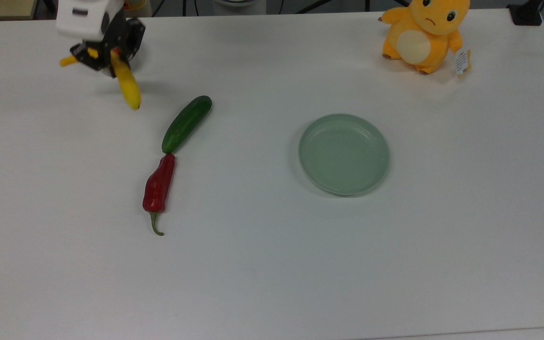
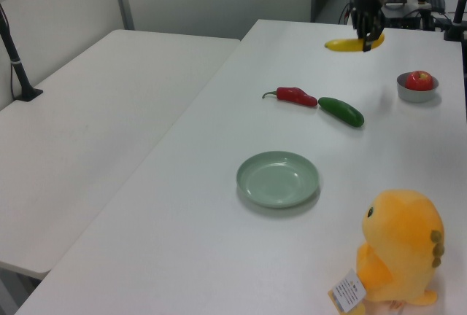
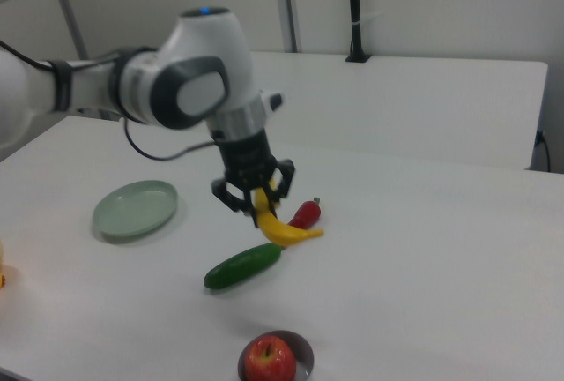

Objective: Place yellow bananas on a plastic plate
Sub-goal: 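Carry the held banana over to the pale green plate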

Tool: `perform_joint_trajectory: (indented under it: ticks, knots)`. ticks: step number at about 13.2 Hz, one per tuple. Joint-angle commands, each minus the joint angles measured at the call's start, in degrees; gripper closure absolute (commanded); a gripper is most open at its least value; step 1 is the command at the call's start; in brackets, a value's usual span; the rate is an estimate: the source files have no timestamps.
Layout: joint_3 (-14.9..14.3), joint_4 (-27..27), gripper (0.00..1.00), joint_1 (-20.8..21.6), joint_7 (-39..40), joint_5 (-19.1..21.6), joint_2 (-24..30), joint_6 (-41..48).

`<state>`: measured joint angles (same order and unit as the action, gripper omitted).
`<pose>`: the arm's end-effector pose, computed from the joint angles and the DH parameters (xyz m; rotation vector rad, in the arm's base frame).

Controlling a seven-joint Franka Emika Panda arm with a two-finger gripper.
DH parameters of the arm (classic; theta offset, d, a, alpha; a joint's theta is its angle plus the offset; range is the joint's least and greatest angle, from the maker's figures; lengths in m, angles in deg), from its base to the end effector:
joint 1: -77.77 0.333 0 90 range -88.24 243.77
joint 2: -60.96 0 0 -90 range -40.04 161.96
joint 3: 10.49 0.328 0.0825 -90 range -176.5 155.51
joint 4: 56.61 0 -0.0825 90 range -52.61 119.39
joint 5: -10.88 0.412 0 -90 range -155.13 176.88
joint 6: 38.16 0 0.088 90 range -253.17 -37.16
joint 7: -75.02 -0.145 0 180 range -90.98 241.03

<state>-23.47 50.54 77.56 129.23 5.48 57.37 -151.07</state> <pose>0.5930 -0.1467 0.4464 2.8233 1.1140 -0.0360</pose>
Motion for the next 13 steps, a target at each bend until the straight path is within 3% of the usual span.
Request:
perform_joint_trajectory:
  ticks: [1,5,8,13]
  knots:
    - [-0.3,-4.6,0.9,6.0,-12.4,1.4,3.7,11.5]
    - [-0.1,-8.4,0.9,13.5,-32.2,7.1,3.4,14.6]
    - [0.4,-8.8,0.9,17.6,-40.2,10.4,2.9,14.0]
    - [9.3,-8.5,0.88,18.9,-51.0,11.6,-2.5,8.4]
